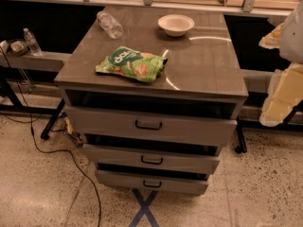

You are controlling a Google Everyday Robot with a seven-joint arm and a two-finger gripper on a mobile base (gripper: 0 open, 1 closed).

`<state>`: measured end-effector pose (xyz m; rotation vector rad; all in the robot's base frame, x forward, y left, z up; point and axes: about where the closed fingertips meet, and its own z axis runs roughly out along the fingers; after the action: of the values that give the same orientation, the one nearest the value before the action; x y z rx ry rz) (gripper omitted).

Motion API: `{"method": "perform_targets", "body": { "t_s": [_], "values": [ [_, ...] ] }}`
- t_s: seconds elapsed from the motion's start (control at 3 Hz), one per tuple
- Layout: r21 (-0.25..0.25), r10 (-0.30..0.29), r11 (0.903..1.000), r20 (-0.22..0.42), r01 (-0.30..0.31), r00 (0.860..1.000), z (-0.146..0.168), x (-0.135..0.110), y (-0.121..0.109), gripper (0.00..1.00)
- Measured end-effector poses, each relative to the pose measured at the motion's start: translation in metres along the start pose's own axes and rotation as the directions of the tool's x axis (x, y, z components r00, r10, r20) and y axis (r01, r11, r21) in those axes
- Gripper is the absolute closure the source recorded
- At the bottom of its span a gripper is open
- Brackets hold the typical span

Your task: Place green rice chip bag into paper bowl

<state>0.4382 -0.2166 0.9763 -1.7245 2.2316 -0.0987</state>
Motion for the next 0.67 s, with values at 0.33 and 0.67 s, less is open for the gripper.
{"method": "perform_targets", "body": {
  "t_s": [0.33,0.67],
  "values": [
    [0.0,0.0,1.0,0.0,0.0,1.0,0.0,0.0,0.0,0.0],
    [0.017,-0.024,0.9996,0.033,0.024,0.999,0.006,-0.008,-0.02,0.0]
  ]
}}
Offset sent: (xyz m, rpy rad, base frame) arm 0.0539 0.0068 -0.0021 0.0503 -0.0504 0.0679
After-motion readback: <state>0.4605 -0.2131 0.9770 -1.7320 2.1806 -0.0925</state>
